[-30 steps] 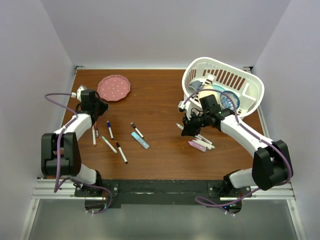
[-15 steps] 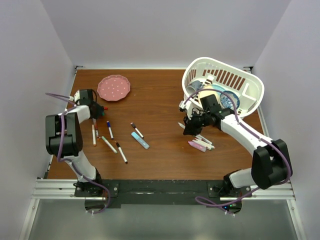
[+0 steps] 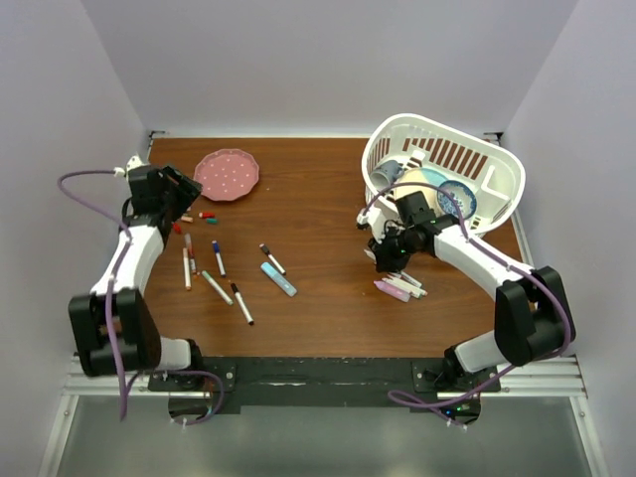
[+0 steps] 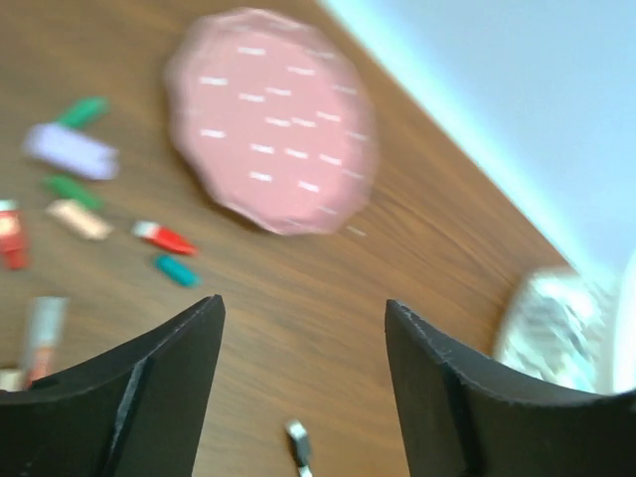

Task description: Open the pen caps

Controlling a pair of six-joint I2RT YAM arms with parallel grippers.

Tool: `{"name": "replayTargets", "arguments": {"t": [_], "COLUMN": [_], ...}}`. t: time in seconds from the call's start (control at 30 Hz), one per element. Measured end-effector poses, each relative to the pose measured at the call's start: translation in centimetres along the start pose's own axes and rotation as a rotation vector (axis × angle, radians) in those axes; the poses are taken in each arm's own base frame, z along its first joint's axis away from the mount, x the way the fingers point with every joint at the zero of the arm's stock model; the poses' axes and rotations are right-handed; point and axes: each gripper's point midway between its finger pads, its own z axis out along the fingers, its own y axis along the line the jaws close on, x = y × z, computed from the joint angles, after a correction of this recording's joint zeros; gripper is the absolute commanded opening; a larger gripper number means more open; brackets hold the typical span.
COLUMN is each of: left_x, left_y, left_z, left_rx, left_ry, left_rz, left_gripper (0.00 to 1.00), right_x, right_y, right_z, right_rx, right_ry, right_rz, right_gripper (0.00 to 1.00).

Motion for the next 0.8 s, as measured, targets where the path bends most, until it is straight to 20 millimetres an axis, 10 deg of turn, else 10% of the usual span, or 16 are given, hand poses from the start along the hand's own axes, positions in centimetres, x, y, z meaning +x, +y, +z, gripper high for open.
{"name": "replayTargets", "arguments": {"t": [0.17,0.43,0.8], "left_x": [2.6,7.8,8.6], "left_y": [-4.6,-6.0,-6.2], "left_z": [-6.2,-11.7,-12.1], "left_rx": [0.373,0.586,0.607], "left_ry": [0.004,0.026,0.038], "left_rz": [0.156,0.364,0.421], "left_gripper": [0.82,0.84,0.84], "right_x": [2.5,4.8,6.1], "right_y": [-0.7,-2.2,-2.6], "right_z": [0.4,0.2,0.8], "right_rx": [0.079,0.182,0.179], "right_ry": [0.101,0.206,0.268], "right_rz": [-0.013,-0.019,-0.028], "right_gripper": [0.13,0.27,0.33]}}
